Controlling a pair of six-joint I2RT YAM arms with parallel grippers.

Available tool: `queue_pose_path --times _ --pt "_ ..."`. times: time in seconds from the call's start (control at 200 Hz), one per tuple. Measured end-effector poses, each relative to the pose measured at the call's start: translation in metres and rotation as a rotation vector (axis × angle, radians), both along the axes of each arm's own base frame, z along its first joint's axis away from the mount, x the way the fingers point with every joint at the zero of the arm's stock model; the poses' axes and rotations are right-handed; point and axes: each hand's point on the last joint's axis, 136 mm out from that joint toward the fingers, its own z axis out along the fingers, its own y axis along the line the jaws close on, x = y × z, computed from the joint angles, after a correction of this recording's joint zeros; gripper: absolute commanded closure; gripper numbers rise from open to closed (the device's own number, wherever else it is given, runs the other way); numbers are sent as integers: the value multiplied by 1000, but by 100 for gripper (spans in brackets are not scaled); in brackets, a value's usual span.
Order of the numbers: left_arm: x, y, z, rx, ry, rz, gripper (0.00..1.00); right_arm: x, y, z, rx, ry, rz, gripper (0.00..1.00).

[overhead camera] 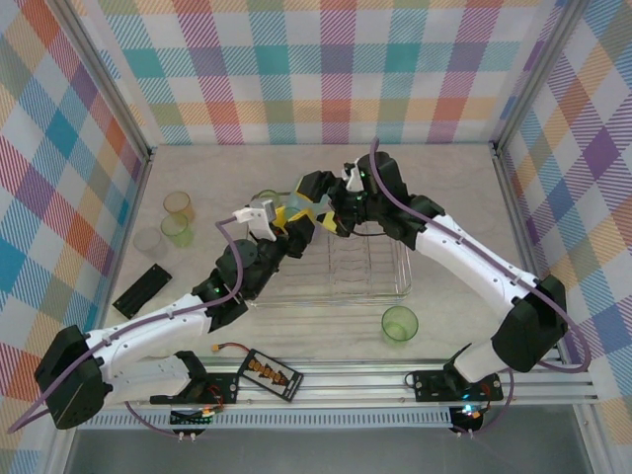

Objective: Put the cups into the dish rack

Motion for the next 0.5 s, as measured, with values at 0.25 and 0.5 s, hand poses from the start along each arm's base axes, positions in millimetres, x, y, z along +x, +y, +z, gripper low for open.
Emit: queue_pose_path --times 0.25,0.5 --pt "-2 5 5 118 102 11 59 -5 -24 3 -83 -62 -27 1" --pt "-9 18 18 177 189 30 67 -26 -101 57 -142 -252 -161 1"
